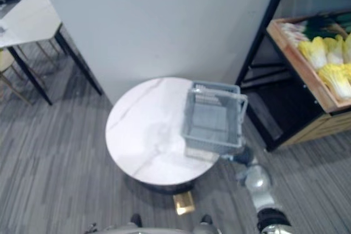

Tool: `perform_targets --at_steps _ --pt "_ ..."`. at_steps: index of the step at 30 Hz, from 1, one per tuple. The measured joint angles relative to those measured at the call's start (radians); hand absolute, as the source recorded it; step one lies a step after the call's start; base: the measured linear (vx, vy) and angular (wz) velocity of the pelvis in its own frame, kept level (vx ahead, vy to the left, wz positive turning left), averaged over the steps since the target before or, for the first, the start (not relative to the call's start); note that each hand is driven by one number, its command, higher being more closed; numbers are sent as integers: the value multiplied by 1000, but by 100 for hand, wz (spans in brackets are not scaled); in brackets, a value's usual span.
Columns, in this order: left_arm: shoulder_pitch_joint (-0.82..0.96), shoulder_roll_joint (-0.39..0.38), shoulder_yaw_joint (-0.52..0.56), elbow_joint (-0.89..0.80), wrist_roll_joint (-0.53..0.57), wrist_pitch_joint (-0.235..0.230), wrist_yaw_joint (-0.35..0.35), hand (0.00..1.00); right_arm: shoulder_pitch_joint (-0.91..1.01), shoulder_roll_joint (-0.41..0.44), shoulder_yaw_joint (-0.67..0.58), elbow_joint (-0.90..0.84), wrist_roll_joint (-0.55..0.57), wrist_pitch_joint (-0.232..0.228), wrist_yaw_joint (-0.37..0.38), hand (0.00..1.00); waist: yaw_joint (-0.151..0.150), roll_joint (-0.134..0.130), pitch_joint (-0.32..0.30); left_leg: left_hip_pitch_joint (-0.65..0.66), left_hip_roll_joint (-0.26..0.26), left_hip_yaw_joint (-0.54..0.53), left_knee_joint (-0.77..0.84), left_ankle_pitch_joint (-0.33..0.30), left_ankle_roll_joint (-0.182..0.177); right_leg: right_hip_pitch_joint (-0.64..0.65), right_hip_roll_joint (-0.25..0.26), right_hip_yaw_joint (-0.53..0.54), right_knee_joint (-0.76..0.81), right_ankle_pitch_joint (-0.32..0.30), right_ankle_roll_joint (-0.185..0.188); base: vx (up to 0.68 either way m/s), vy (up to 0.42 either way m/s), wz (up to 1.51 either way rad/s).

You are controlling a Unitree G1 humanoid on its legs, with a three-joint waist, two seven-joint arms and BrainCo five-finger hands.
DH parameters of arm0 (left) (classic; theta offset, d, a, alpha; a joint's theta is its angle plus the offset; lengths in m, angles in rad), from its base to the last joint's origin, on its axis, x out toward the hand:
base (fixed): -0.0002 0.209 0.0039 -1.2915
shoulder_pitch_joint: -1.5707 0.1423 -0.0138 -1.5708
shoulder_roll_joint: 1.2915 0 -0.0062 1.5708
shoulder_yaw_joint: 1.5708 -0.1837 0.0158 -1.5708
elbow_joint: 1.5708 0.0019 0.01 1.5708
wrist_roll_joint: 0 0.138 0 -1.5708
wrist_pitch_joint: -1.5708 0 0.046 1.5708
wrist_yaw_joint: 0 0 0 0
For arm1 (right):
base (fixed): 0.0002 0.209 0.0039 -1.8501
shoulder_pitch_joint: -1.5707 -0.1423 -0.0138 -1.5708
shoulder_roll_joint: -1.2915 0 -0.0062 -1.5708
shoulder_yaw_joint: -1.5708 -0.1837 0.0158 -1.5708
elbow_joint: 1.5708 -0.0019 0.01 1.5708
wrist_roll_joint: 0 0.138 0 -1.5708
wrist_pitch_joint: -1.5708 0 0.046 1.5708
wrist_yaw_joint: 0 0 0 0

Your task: Pick vegetable in the basket

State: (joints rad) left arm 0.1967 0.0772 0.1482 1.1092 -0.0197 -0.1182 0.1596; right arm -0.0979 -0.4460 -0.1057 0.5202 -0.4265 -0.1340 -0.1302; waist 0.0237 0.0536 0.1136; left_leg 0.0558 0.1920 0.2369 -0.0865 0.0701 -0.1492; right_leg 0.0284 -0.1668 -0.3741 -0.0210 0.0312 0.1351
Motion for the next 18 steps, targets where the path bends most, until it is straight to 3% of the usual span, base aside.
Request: perform_targets --at_steps 2,7,13,18 --pt "20 6 13 -14 3 1 -1 0 -37 -21 -8 -105 -68 -1 -38 0 -1 -22 0 -5 -26 1 0 -17 3 13 -20 3 -37 21 14 -95 112 3" --pt "35 3 25 -15 44 14 1 0 -156 -60 14 -145 -137 3 -74 0 -3 -21 -5 -57 -48 -5 0 -20 3 -15 -38 3 -73 26 17 -24 36 2" --pt "37 -10 25 -19 44 19 10 0 -409 -96 150 84 -203 35 -86 0 15 -13 12 -103 -57 -37 0 -2 17 -60 -37 -1 -64 68 15 74 1 8" --pt "32 -15 9 -70 39 12 20 0 -680 -147 204 302 -203 51 -102 0 35 -5 82 -142 -65 -62 3 8 31 -95 -42 -11 -54 75 11 88 -6 7"
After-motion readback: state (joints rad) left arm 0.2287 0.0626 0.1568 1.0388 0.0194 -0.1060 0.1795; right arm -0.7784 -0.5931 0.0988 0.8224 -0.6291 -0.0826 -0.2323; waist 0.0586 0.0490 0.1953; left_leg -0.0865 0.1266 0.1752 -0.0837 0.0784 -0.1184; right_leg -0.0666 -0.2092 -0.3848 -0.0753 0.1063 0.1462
